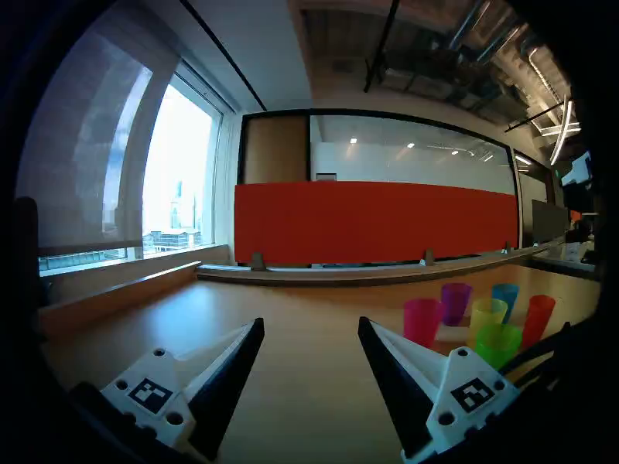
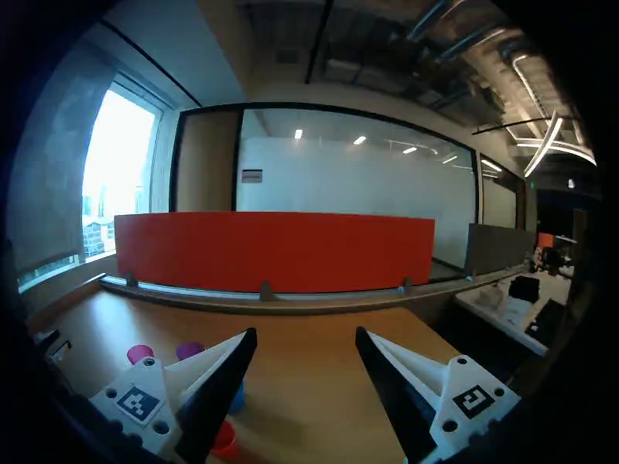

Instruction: Pour water

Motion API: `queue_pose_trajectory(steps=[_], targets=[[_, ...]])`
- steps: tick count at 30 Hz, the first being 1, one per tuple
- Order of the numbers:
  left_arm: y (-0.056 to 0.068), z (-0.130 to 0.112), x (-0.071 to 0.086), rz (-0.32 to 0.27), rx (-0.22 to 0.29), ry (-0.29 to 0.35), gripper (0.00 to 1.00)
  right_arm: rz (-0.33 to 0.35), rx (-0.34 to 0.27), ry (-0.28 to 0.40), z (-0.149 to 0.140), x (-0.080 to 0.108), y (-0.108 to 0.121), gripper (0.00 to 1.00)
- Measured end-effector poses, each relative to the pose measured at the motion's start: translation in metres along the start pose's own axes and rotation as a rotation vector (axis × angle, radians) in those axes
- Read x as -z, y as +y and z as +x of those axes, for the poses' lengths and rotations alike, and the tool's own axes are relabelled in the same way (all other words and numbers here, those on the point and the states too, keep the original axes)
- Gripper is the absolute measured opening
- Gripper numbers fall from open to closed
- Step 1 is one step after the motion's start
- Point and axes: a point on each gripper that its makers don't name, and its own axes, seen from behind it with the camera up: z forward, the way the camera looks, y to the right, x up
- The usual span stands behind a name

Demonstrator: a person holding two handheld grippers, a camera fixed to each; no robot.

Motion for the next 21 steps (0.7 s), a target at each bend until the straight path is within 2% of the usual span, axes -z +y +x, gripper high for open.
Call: queue_pose_trajectory(steps=[12,21], targets=[[0.001,0.000,0.000,-0.002,-0.005,-0.004,0.90,0.005,-0.004,0.011,0.001,-0.002,0.001,0.99],[0.001,0.002,0.000,-0.002,-0.005,-0.006,0.90,0.009,0.001,0.070,0.021,-0.002,0.007,0.98]])
